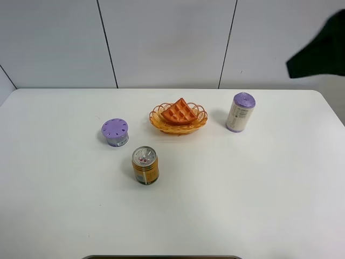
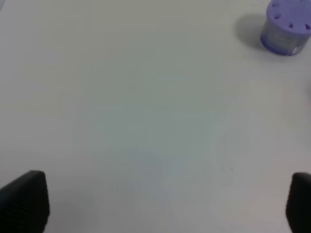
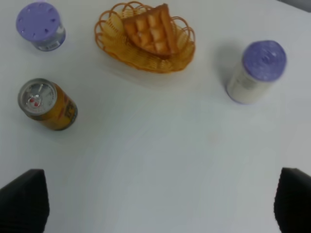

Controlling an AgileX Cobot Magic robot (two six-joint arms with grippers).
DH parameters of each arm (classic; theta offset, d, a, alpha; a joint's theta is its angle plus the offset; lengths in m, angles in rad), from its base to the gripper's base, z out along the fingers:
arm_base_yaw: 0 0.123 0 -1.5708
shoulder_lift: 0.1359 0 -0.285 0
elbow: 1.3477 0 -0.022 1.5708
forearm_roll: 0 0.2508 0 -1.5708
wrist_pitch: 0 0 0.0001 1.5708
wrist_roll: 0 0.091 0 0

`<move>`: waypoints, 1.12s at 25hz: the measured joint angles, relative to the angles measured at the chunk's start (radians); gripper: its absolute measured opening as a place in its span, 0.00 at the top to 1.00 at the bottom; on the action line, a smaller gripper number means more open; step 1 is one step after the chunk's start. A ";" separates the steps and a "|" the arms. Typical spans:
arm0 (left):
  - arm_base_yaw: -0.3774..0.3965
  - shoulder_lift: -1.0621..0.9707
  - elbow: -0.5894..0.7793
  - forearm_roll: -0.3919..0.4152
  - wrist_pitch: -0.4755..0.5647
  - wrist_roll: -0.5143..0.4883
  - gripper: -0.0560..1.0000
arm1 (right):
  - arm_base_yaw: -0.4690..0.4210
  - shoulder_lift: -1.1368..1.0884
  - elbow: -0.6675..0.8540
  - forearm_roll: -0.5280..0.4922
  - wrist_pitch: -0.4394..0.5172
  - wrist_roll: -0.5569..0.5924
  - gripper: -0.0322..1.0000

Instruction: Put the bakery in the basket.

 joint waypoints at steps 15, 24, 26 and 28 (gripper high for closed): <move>0.000 0.000 0.000 0.000 0.000 0.000 0.01 | -0.331 -0.690 0.550 -0.159 0.002 0.030 0.08; 0.000 0.000 0.000 0.000 0.000 0.000 0.01 | -0.365 -0.963 0.711 -0.124 -0.109 0.014 0.08; 0.000 0.000 0.000 0.000 0.000 0.000 0.01 | -0.364 -0.965 0.711 -0.124 -0.118 0.011 0.08; 0.000 0.000 0.000 0.000 0.000 0.000 0.01 | -0.364 -0.965 0.713 -0.123 -0.118 0.009 0.08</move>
